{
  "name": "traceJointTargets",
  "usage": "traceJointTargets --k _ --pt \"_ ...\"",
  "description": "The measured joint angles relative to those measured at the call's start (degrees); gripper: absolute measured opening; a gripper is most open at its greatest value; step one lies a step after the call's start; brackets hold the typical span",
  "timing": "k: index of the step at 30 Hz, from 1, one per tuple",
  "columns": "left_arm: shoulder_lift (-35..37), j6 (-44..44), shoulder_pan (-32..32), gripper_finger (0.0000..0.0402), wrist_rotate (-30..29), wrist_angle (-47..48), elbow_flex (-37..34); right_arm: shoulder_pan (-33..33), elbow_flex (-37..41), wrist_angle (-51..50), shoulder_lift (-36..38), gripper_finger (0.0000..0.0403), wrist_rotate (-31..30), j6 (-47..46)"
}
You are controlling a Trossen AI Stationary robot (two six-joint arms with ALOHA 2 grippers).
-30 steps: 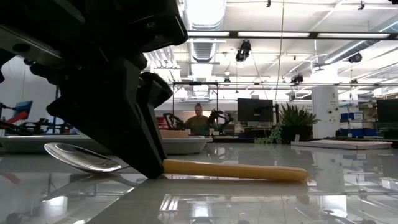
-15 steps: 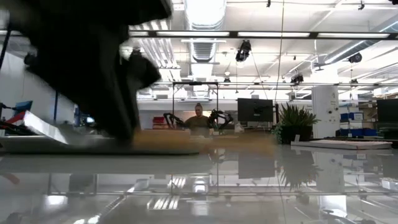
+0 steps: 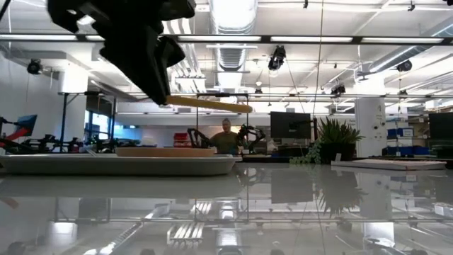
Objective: Pick and place plate/cup/fork/spoon on tray
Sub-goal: Put the yellow spoon on the gray serving tray to the left of the pink fork
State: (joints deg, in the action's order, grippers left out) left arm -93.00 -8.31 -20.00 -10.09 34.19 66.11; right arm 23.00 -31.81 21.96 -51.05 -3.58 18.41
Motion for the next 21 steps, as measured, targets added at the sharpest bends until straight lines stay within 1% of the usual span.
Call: traceJointTargets --k 4,7,11,15,21 --pt "2.39 4.12 3.62 0.0020 -0.92 1.86 -0.42 0.00 0.00 -0.36 0.00 0.0009 -0.04 0.00" --pt "3.95 6.24 6.00 0.0020 -1.05 1.50 -2.28 0.00 0.00 -0.50 0.00 0.0009 -0.06 0.00" --pt "6.28 7.21 8.82 0.0020 -1.12 -0.78 -8.08 0.00 0.00 -0.72 0.00 0.0009 -0.06 0.02" --pt "8.11 5.99 11.26 0.0020 -1.12 -2.58 -14.33 0.00 0.00 -0.72 0.00 0.0009 -0.08 0.17" --pt "9.27 4.17 13.62 0.0020 -1.11 -3.06 -20.18 -0.02 0.00 -0.64 0.00 0.0009 -0.10 0.64"
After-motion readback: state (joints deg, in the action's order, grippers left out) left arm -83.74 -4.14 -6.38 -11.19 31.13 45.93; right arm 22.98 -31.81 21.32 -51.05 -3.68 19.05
